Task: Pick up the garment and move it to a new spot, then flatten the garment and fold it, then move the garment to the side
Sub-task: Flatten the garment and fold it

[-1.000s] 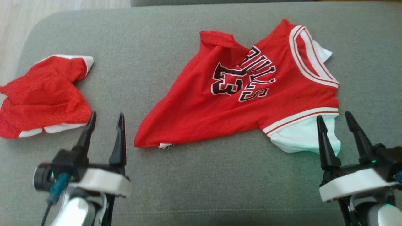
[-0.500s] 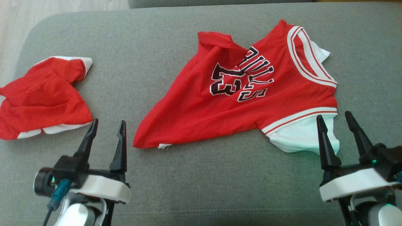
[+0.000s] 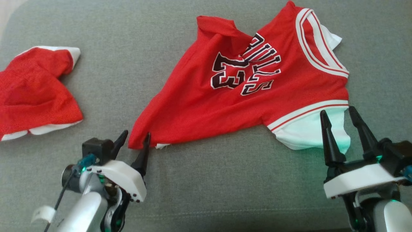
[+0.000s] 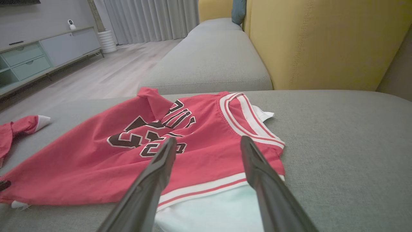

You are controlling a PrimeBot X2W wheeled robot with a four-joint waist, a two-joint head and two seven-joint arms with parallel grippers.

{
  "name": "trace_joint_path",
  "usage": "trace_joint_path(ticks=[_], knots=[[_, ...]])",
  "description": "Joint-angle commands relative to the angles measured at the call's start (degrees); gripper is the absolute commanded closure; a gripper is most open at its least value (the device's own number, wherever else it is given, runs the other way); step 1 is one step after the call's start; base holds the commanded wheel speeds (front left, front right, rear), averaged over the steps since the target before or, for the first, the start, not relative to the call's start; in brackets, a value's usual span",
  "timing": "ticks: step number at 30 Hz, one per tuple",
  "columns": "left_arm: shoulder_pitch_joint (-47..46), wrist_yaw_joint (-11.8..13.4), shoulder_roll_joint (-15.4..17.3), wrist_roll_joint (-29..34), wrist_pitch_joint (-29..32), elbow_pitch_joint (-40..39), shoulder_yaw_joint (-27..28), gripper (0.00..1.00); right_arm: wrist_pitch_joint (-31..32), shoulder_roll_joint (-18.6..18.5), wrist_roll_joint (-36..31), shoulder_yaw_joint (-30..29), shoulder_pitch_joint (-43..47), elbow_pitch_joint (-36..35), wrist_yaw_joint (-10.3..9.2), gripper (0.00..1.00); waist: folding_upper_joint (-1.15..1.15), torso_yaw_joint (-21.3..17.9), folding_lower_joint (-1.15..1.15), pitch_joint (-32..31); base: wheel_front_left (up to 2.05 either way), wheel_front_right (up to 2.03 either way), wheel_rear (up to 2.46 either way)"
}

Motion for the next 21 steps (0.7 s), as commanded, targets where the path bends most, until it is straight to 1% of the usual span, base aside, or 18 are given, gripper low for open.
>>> trace_joint_path(ticks=[1,3,4,5,6,9,14,21], knots=[[-2.46,-0.44,0.65,-1.09,0.9,-0.47,2.2,0.0,-0.18,-0.34,0.25,0.96,-1.51,-1.44,0.23,0.0,0.0,-0.43,-0.01,0.52,0.0,0.0,0.0],[-2.62,-0.66,0.6,-1.51,1.4,-0.12,2.19,0.0,-0.12,-0.34,0.27,0.72,-1.45,-1.22,0.23,0.0,0.0,-0.5,-0.01,0.67,0.0,0.0,0.0],[-2.72,-0.84,0.62,-1.79,1.86,0.1,2.13,0.42,-0.06,-0.33,0.41,0.5,-1.4,-0.99,0.23,0.0,0.0,-0.56,-0.01,0.8,0.0,0.0,0.0],[-2.77,-0.88,0.68,-1.96,2.1,0.19,2.15,0.98,0.05,-0.33,0.55,0.27,-1.33,-0.74,0.23,0.0,0.0,-0.62,-0.01,0.92,0.0,0.0,0.0],[-2.75,-0.95,0.73,-2.16,2.31,0.2,2.15,1.0,0.38,-0.32,0.56,-0.08,-1.21,-0.33,0.23,0.0,0.0,-0.7,-0.01,1.01,0.0,0.0,0.0],[-2.49,-0.92,1.04,-2.37,2.55,-0.34,2.14,1.0,2.69,-0.31,0.99,-2.0,-0.44,1.23,0.23,0.0,0.0,-0.78,-0.01,1.21,0.0,0.0,0.0],[-2.21,-0.18,1.62,-1.82,2.53,-2.31,1.99,1.0,8.41,-0.3,1.94,-5.19,1.2,3.65,0.23,0.0,0.0,-0.65,-0.01,1.8,0.0,0.0,0.0],[-3.41,0.56,1.89,-0.44,2.16,-5.03,1.38,1.0,13.28,-0.29,3.99,-7.01,-0.14,6.05,0.23,0.0,0.0,0.33,-0.01,4.35,0.0,0.0,0.0]])
